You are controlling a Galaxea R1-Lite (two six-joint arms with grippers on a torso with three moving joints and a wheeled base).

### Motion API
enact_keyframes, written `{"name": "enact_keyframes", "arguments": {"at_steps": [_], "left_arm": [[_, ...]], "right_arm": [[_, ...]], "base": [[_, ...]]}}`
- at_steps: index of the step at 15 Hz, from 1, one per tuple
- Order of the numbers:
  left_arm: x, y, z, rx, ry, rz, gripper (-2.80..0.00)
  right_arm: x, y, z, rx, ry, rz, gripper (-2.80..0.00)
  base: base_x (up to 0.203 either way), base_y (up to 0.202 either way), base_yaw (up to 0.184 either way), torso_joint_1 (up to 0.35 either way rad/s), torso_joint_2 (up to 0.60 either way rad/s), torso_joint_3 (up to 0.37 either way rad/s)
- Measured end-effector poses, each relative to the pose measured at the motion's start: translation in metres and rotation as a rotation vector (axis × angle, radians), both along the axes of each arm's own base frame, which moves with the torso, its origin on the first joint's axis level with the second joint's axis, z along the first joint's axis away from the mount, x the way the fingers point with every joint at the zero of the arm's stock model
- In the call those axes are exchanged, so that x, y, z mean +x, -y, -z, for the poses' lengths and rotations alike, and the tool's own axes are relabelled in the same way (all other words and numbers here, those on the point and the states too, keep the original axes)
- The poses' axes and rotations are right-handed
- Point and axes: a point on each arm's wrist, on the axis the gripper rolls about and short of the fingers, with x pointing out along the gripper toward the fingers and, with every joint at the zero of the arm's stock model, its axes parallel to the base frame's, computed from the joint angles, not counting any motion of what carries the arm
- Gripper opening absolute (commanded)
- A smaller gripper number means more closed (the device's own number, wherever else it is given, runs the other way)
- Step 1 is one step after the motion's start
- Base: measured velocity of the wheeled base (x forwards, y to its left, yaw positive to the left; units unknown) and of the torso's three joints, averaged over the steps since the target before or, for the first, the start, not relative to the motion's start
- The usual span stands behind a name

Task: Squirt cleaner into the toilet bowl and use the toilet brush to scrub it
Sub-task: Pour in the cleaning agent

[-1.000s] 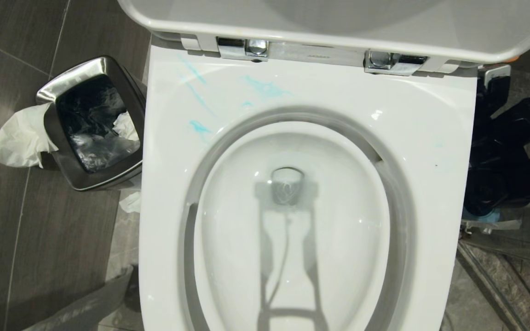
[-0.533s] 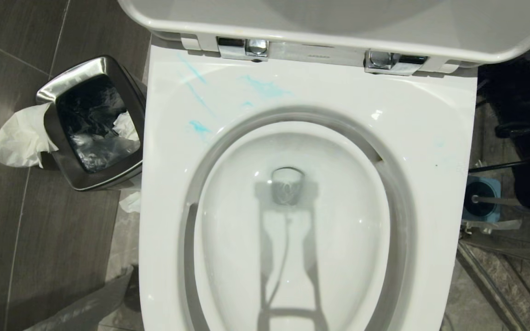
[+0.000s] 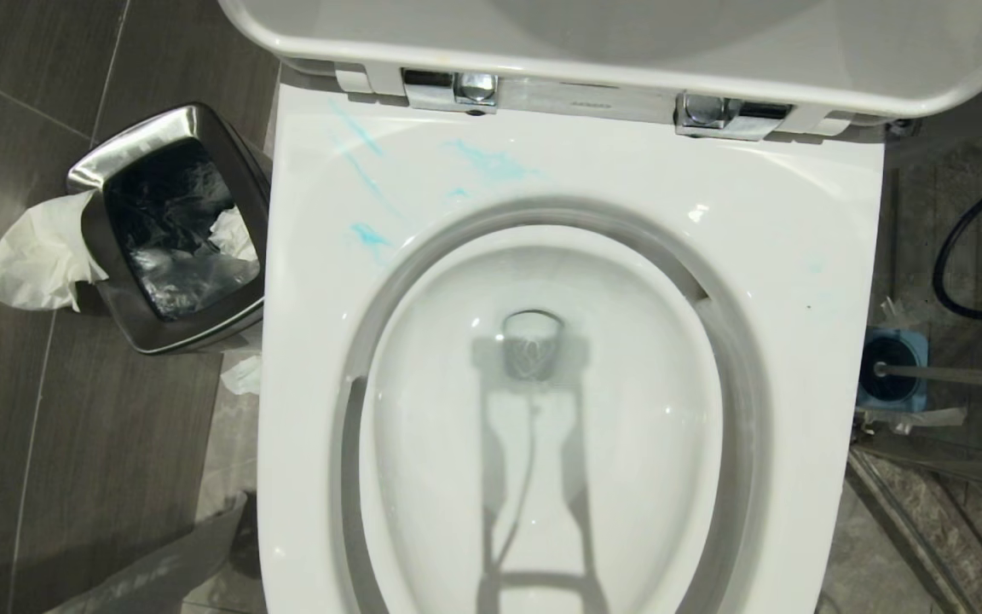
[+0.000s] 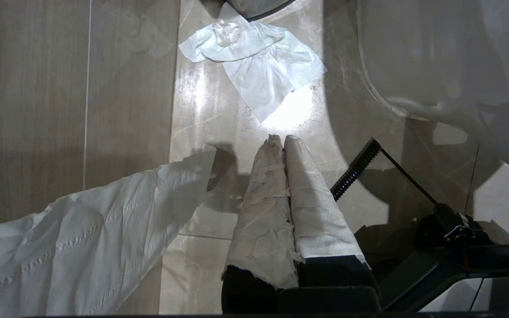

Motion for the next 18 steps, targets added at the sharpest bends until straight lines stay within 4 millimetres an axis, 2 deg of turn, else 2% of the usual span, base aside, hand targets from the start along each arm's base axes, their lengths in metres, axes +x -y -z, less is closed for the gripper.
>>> {"name": "enact_keyframes", "arguments": {"at_steps": [7, 10, 14, 18], "left_arm": [[0.000, 0.000, 0.000, 0.001, 0.000, 0.000, -2.80], [0.000, 0.000, 0.000, 0.001, 0.000, 0.000, -2.80], [0.000, 0.000, 0.000, 0.000, 0.000, 0.000, -2.80], [0.000, 0.000, 0.000, 0.000, 0.000, 0.000, -2.80]], "right_arm": [[-0.088, -0.011, -0.015, 0.121, -0.252, -0.001, -2.80], [-0.115, -0.015, -0.020, 0.108, -0.226, -0.028, -2.80], [-0.146, -0.020, -0.013, 0.092, -0.222, -0.033, -2.80], [-0.168, -0.023, -0.014, 0.032, -0.219, 0.006, -2.80]], "base": [[0.000, 0.000, 0.000, 0.000, 0.00, 0.000], [0.000, 0.000, 0.000, 0.000, 0.00, 0.000], [0.000, 0.000, 0.000, 0.000, 0.00, 0.000], [0.000, 0.000, 0.000, 0.000, 0.00, 0.000]]}}
